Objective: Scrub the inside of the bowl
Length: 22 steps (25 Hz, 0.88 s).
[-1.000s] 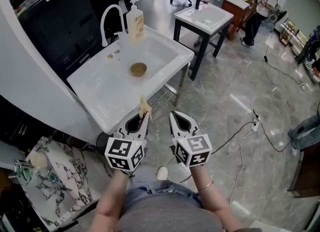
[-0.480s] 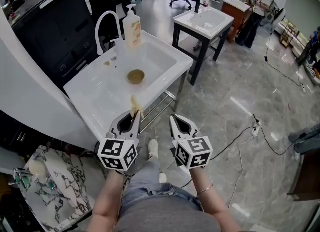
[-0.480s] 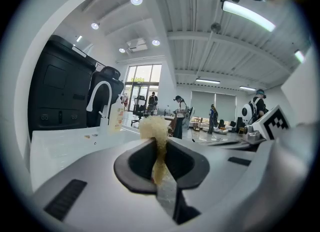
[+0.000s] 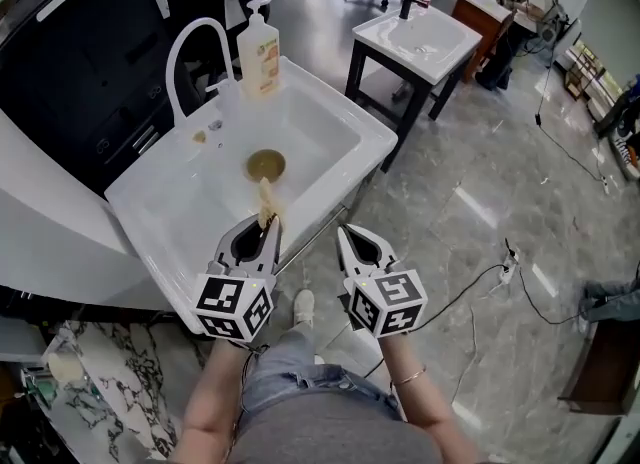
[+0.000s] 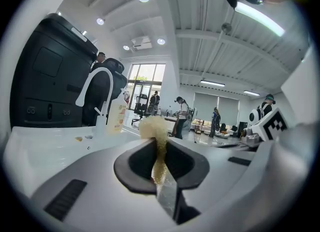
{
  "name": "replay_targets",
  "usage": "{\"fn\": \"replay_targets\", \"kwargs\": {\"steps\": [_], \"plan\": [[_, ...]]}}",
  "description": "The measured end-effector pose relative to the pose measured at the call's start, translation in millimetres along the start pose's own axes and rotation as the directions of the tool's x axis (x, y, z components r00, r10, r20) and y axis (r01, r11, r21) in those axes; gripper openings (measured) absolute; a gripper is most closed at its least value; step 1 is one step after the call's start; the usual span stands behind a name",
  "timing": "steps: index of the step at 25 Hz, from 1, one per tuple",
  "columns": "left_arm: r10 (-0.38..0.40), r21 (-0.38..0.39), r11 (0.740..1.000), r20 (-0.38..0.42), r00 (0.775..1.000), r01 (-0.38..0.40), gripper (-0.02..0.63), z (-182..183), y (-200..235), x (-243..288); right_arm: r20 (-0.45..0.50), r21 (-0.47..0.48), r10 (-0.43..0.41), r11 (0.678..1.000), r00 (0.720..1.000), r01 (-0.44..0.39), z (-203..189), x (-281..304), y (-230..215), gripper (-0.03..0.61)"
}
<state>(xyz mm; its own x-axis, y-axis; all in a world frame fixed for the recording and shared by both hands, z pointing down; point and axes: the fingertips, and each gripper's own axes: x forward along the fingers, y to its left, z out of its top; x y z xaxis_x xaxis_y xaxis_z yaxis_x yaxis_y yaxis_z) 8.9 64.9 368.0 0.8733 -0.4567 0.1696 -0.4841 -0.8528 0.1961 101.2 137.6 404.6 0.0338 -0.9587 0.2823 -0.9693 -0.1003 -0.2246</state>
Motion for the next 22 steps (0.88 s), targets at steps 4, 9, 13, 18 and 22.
{"fn": "replay_targets", "kwargs": {"steps": [4, 9, 13, 18, 22], "plan": [[0.001, -0.01, 1.0, -0.016, 1.0, -0.001, 0.045, 5.9, 20.4, 35.2, -0.015, -0.005, 0.028, 1.0, 0.999, -0.028, 17.1, 43.8, -9.0, 0.011], [0.014, -0.022, 1.0, -0.025, 1.0, -0.014, 0.046, 13.8, 48.1, 71.1, -0.048, -0.009, 0.054, 0.998, 0.997, -0.055, 29.9, 94.2, -18.9, 0.011], [0.025, -0.033, 0.999, -0.034, 0.999, -0.026, 0.046, 17.4, 68.4, 90.9, -0.073, -0.012, 0.073, 0.997, 0.995, -0.074, 37.1, 126.6, -24.0, 0.011], [0.047, -0.046, 0.998, -0.033, 0.998, -0.048, 0.046, 21.4, 86.5, 109.3, -0.1, -0.013, 0.095, 0.995, 0.99, -0.097, 42.1, 158.0, -33.2, 0.011], [0.086, -0.055, 0.995, -0.042, 0.995, -0.088, 0.046, 18.8, 98.7, 117.1, -0.126, -0.024, 0.129, 0.991, 0.984, -0.133, 43.5, 175.5, -37.8, 0.011]]}}
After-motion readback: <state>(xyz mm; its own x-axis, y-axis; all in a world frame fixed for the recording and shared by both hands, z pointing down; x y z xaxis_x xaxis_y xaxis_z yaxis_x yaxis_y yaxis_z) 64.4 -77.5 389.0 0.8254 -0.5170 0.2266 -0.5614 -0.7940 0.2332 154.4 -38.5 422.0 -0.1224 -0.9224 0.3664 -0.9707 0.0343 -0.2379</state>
